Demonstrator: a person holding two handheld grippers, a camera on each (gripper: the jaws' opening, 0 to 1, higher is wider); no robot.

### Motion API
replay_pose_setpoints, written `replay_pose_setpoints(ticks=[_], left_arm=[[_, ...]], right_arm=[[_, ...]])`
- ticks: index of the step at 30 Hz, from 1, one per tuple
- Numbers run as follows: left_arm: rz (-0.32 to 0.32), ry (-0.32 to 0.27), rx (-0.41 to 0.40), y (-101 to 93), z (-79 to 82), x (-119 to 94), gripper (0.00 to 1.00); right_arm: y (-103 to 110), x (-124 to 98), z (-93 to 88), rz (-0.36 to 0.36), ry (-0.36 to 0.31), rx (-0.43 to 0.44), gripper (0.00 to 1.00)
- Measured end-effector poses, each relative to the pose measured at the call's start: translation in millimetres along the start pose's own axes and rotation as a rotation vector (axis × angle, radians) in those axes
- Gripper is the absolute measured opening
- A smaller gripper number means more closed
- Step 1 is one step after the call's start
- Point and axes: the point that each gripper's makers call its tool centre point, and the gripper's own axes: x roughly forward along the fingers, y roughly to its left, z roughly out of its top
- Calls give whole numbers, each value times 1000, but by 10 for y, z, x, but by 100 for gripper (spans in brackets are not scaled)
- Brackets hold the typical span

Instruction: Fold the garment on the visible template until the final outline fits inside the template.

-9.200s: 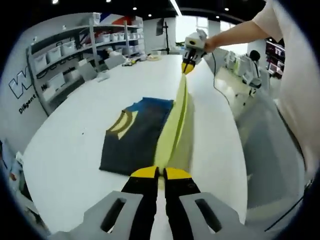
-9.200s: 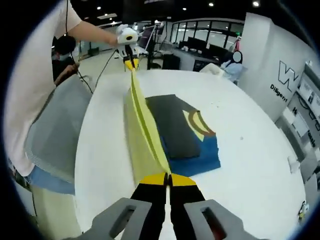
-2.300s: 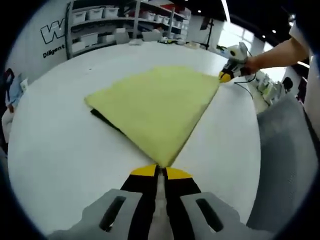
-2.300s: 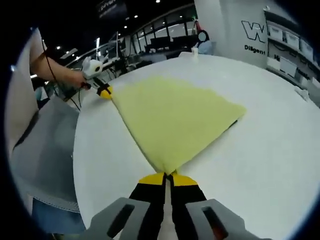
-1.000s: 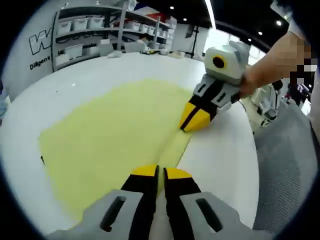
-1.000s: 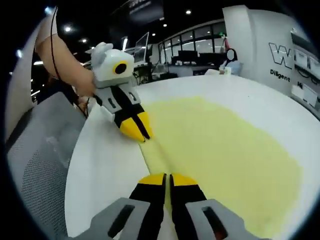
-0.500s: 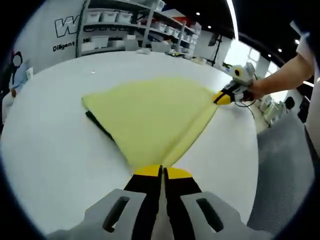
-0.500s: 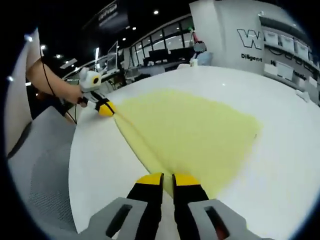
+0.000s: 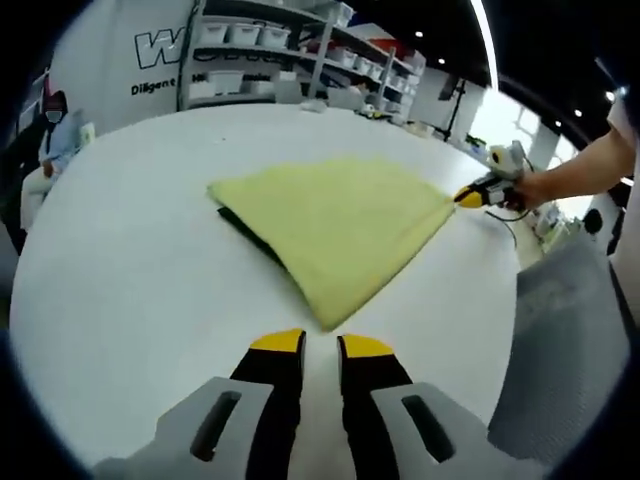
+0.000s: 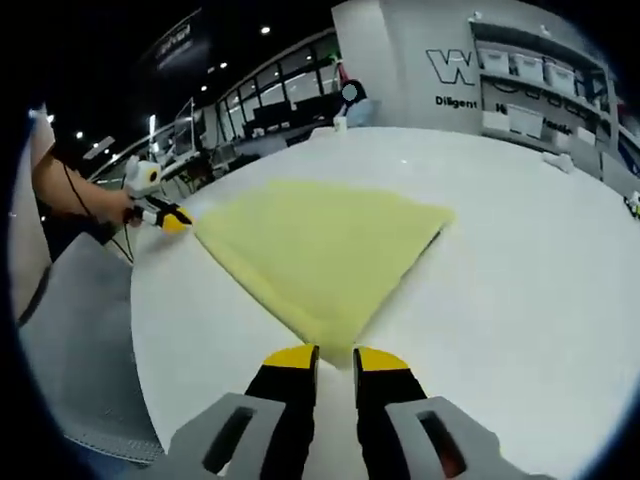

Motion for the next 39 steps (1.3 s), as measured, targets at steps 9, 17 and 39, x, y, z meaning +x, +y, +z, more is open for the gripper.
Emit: replay_pose_setpoints(ticks=[9, 17, 39], left_arm=[[26, -93, -24, -112, 143, -229, 33], [62, -136, -43, -243, 132, -423, 53], [175, -185, -68, -481, 257, -704, 98]], right_arm=[[140, -238, 95, -67, -70, 23, 22], [326, -371, 99, -107, -111, 44, 40], [724, -553, 193, -122, -187, 73, 77]])
